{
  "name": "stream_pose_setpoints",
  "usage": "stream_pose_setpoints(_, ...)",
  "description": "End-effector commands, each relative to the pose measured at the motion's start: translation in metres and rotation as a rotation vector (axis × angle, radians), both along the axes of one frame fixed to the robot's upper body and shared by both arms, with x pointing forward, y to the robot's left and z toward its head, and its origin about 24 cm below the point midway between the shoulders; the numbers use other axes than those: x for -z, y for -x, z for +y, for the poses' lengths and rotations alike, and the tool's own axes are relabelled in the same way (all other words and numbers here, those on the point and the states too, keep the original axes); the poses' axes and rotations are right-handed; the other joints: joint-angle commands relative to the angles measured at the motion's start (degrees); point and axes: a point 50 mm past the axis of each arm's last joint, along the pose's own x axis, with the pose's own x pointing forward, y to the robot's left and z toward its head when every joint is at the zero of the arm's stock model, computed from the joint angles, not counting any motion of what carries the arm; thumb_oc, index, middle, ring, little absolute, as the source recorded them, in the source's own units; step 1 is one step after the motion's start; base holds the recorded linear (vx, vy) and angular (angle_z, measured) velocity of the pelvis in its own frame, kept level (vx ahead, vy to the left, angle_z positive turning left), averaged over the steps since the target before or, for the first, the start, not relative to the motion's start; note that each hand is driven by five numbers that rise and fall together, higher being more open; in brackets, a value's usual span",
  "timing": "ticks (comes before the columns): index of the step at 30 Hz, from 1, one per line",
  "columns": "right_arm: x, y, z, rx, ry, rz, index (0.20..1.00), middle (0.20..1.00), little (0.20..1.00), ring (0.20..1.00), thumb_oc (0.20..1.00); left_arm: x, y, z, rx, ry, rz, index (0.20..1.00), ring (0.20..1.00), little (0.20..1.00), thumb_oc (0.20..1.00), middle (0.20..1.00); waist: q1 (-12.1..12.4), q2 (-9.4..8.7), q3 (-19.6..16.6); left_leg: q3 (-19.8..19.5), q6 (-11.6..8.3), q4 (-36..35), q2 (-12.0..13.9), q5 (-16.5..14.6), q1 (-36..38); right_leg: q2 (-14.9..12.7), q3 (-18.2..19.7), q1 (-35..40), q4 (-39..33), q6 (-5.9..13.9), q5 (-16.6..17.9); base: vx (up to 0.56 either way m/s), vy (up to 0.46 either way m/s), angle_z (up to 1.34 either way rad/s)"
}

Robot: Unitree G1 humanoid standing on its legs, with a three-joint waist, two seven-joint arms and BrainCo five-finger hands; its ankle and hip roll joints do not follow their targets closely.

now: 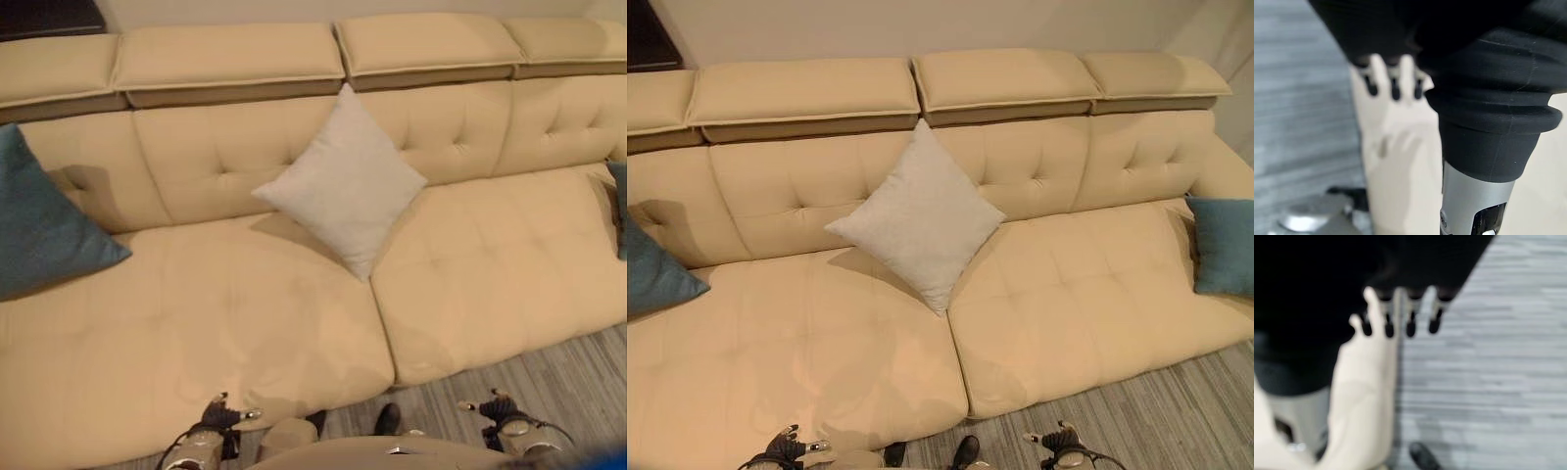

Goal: Pick up all the scattered cushions and arrange them neatly on the sofa.

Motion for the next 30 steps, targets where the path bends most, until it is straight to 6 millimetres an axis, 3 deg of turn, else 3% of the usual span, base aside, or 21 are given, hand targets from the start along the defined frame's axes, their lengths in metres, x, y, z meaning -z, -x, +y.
stream_pose_setpoints(1, -0.008, -0.017, -0.005, -0.047, 0.033, -0.044, 1.000, 1.000, 1.000, 1.000, 1.000, -0.003, -0.007, 0.006, -0.017, -0.020, -0.025, 1.000, 1.000, 1.000, 1.000, 1.000, 1.9, -0.99, 0.8, -5.3, -3.51, -0.3, 0.4, -2.2, 0.5, 1.5, 3.7, 1.1, -10.2, 0.92, 4.1, 0.11, -0.067, 0.39)
stream_pose_setpoints(4, -0.011, -0.024, -0.005, -0.052, 0.034, -0.064, 1.000, 1.000, 1.000, 1.000, 1.000, -0.006, -0.014, 0.007, -0.019, -0.027, -0.050, 1.000, 1.000, 1.000, 1.000, 1.000, 1.4, -1.09, 1.3, -7.6, -3.94, -0.1, 0.3, -2.9, 1.7, 1.7, 6.7, 0.4, -12.9, 1.43, 5.4, 0.18, -0.116, 0.31)
stream_pose_setpoints(7, -0.014, -0.031, -0.002, -0.067, 0.037, -0.085, 1.000, 1.000, 1.000, 1.000, 1.000, -0.007, -0.019, 0.007, -0.042, -0.027, -0.073, 1.000, 1.000, 1.000, 1.000, 1.000, 1.8, -1.95, 0.8, -8.7, -5.38, -0.4, 1.1, -3.1, 1.5, 1.5, 4.9, 2.2, -15.5, 1.45, 6.1, 0.13, -0.208, 0.60)
stream_pose_setpoints(9, -0.018, -0.037, -0.005, -0.056, 0.042, -0.122, 1.000, 1.000, 1.000, 1.000, 1.000, -0.012, -0.037, 0.001, -0.054, -0.012, -0.142, 1.000, 1.000, 1.000, 1.000, 1.000, 1.7, -1.92, 0.2, -9.3, -7.20, -0.6, 2.6, -2.1, 0.2, 2.0, 2.6, 3.3, -16.9, 0.71, 5.2, 0.13, -0.186, 0.46)
stream_pose_setpoints(13, -0.025, -0.046, -0.010, -0.025, 0.049, -0.180, 1.000, 1.000, 1.000, 1.000, 1.000, -0.019, -0.060, -0.008, -0.048, 0.009, -0.232, 1.000, 1.000, 1.000, 1.000, 1.000, 1.0, -1.74, 0.6, -8.1, -8.12, 0.6, 3.2, -1.4, -2.2, 1.8, -0.6, 5.3, -18.4, 0.11, 4.5, 0.06, -0.104, 0.66)
stream_pose_setpoints(14, -0.033, -0.057, -0.014, -0.011, 0.060, -0.240, 1.000, 1.000, 1.000, 1.000, 1.000, -0.031, -0.086, -0.018, -0.042, 0.028, -0.346, 1.000, 1.000, 1.000, 1.000, 1.000, 0.6, -1.79, 1.5, -3.7, -8.23, 2.2, 3.1, -0.2, -5.5, 1.4, -2.7, 6.3, -19.6, -0.16, 4.3, -0.02, -0.048, 0.49)
stream_pose_setpoints(16, -0.036, -0.060, -0.015, -0.007, 0.061, -0.259, 1.000, 1.000, 1.000, 1.000, 1.000, -0.036, -0.094, -0.020, -0.036, 0.036, -0.382, 1.000, 1.000, 1.000, 1.000, 1.000, 0.4, -1.88, 1.4, -2.3, -8.08, 2.3, 2.8, 0.3, -6.7, 1.1, -3.3, 6.1, -20.0, -0.19, 4.4, -0.01, -0.044, 0.52)
stream_pose_setpoints(17, -0.044, -0.068, -0.018, 0.009, 0.067, -0.321, 1.000, 1.000, 1.000, 1.000, 1.000, -0.051, -0.115, -0.029, -0.023, 0.062, -0.498, 1.000, 1.000, 1.000, 1.000, 1.000, -0.3, -1.47, 1.2, 2.1, -7.43, 0.9, 2.8, 0.6, -7.5, 1.3, -5.3, 6.4, -21.2, -0.09, 4.6, 0.02, -0.057, 0.50)
stream_pose_setpoints(19, -0.050, -0.075, -0.018, 0.007, 0.071, -0.360, 1.000, 1.000, 1.000, 1.000, 1.000, -0.058, -0.122, -0.032, -0.026, 0.073, -0.553, 1.000, 1.000, 1.000, 1.000, 1.000, -0.4, -1.13, 1.1, 2.7, -7.39, -0.6, 3.0, 0.9, -7.0, 1.7, -5.3, 6.3, -21.4, -0.12, 4.6, 0.02, -0.033, 0.46)
stream_pose_setpoints(21, -0.064, -0.092, -0.015, -0.015, 0.083, -0.451, 1.000, 1.000, 1.000, 1.000, 1.000, -0.076, -0.137, -0.035, -0.031, 0.082, -0.667, 1.000, 1.000, 1.000, 1.000, 1.000, -0.3, -0.69, 1.0, 1.9, -7.26, -2.0, 2.7, 1.6, -6.9, 2.3, -4.6, 5.4, -21.7, -0.04, 4.7, -0.01, 0.028, 0.22)
stream_pose_setpoints(22, -0.082, -0.110, -0.011, -0.033, 0.086, -0.559, 1.000, 1.000, 1.000, 1.000, 1.000, -0.097, -0.153, -0.041, -0.024, 0.103, -0.783, 1.000, 1.000, 1.000, 1.000, 1.000, -0.7, -0.32, 1.1, 3.0, -7.22, -2.8, 2.7, 2.2, -7.9, 2.6, -4.0, 4.1, -21.9, -0.06, 4.9, -0.02, 0.054, -0.31)
stream_pose_setpoints(24, -0.104, -0.130, -0.005, -0.085, 0.116, -0.663, 1.000, 1.000, 1.000, 1.000, 1.000, -0.119, -0.167, -0.046, -0.030, 0.121, -0.899, 1.000, 1.000, 1.000, 1.000, 1.000, -0.6, 0.04, 1.6, 3.2, -6.83, -3.1, 2.8, 1.9, -8.5, 2.9, -3.1, 2.7, -21.4, -0.11, 4.9, -0.04, 0.038, -0.37)
stream_pose_setpoints(26, -0.110, -0.136, -0.004, -0.102, 0.125, -0.692, 1.000, 1.000, 1.000, 1.000, 1.000, -0.124, -0.170, -0.048, -0.033, 0.135, -0.927, 1.000, 1.000, 1.000, 1.000, 1.000, -0.7, 0.08, 1.5, 3.2, -6.72, -3.1, 2.7, 2.3, -9.2, 2.8, -2.9, 1.9, -21.2, -0.15, 5.0, -0.05, 0.026, -0.26)
stream_pose_setpoints(27, -0.137, -0.157, 0.004, -0.146, 0.142, -0.800, 1.000, 1.000, 1.000, 1.000, 1.000, -0.139, -0.181, -0.052, -0.051, 0.158, -0.995, 1.000, 1.000, 1.000, 1.000, 1.000, -0.8, 0.19, 2.5, 3.7, -6.64, -3.1, 3.0, 2.4, -10.0, 2.9, -2.1, 0.3, -20.2, -0.26, 4.9, -0.08, 0.044, -0.09)
stream_pose_setpoints(29, -0.164, -0.176, 0.012, -0.187, 0.151, -0.909, 1.000, 1.000, 1.000, 1.000, 1.000, -0.154, -0.192, -0.059, -0.039, 0.178, -1.054, 1.000, 1.000, 1.000, 1.000, 1.000, -1.0, 0.02, 3.2, 4.1, -6.53, -3.1, 2.9, 2.9, -11.2, 3.0, -1.2, -1.5, -19.2, -0.48, 5.1, -0.07, 0.036, -0.10)
stream_pose_setpoints(30, -0.164, -0.176, 0.012, -0.187, 0.151, -0.909, 1.000, 1.000, 1.000, 1.000, 1.000, -0.154, -0.193, -0.059, -0.039, 0.178, -1.054, 1.000, 1.000, 1.000, 1.000, 1.000, -1.0, 0.02, 3.2, 4.2, -6.53, -3.1, 2.9, 2.9, -11.3, 3.0, -1.2, -1.5, -19.2, -0.48, 5.0, -0.04, 0.018, -0.26)
